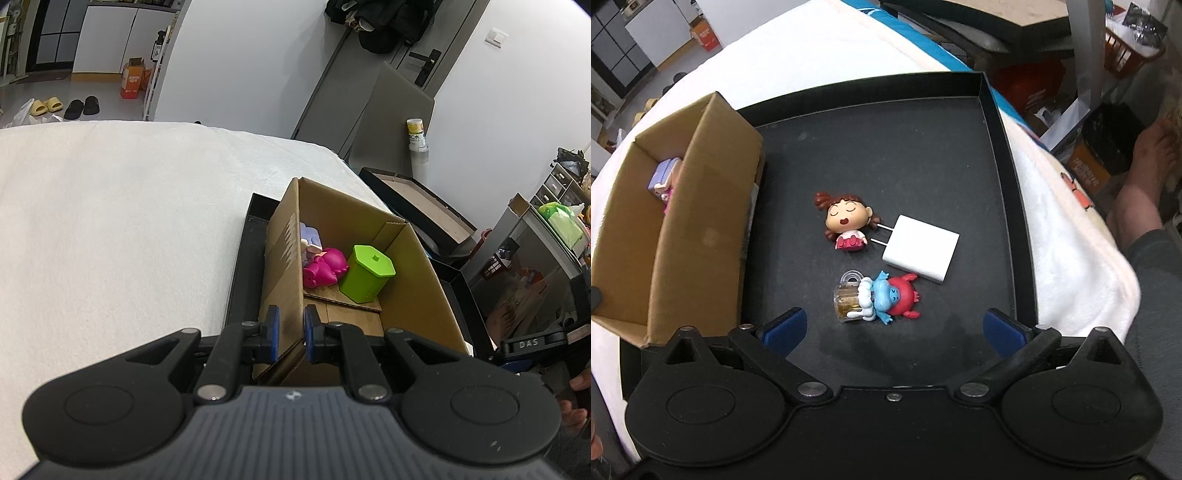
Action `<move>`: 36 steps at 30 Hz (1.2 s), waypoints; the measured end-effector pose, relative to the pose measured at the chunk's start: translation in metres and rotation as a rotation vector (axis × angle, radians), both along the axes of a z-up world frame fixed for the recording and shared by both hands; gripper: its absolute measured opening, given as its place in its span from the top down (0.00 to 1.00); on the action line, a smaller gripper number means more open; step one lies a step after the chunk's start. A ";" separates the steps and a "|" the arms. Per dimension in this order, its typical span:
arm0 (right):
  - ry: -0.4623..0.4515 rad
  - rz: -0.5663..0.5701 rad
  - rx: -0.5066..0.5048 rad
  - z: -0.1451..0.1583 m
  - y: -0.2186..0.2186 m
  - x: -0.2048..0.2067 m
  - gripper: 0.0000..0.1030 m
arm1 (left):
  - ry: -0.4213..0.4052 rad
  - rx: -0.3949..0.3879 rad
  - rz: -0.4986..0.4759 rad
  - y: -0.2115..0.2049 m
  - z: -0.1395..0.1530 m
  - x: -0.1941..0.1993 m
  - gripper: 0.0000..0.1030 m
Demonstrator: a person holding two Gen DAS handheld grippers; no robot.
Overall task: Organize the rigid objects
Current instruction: 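Move the right gripper back to the blue-red figure with glass jar, then close the right gripper on the blue-red figure and glass jar, then lift the blue-red figure with the right gripper and carry it over the box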
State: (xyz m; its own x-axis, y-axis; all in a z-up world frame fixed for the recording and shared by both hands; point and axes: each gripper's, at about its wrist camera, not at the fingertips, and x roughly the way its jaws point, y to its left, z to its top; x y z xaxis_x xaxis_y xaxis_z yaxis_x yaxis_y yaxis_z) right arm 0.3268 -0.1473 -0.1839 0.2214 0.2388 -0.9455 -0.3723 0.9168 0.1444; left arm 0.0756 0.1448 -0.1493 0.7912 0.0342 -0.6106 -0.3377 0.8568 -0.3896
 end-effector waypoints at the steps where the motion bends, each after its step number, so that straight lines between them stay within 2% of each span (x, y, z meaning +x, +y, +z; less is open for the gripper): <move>1: 0.003 -0.003 -0.001 -0.003 0.000 0.001 0.00 | 0.000 -0.001 0.000 0.000 0.000 0.000 0.88; 12: 0.048 -0.010 -0.009 -0.030 0.006 0.009 0.00 | 0.000 0.001 0.000 0.000 0.000 0.000 0.88; 26: 0.043 0.051 -0.053 -0.036 0.025 0.008 0.06 | 0.000 0.003 -0.003 0.000 -0.001 0.000 0.88; 28: 0.031 0.061 -0.075 -0.036 0.027 0.005 0.10 | 0.000 0.001 -0.002 0.000 -0.001 0.000 0.88; 31: 0.015 0.076 -0.116 -0.035 0.030 0.000 0.23 | 0.001 0.005 -0.005 0.000 -0.002 0.001 0.88; 32: 0.009 0.082 -0.128 -0.034 0.030 -0.002 0.30 | 0.001 0.007 -0.005 0.000 -0.002 0.001 0.88; 33: 0.006 0.087 -0.127 -0.033 0.030 -0.003 0.43 | 0.001 0.008 -0.006 0.000 -0.002 0.001 0.88; 36: 0.024 0.090 -0.122 -0.027 0.027 -0.004 0.43 | 0.002 0.008 -0.006 0.000 -0.003 0.002 0.88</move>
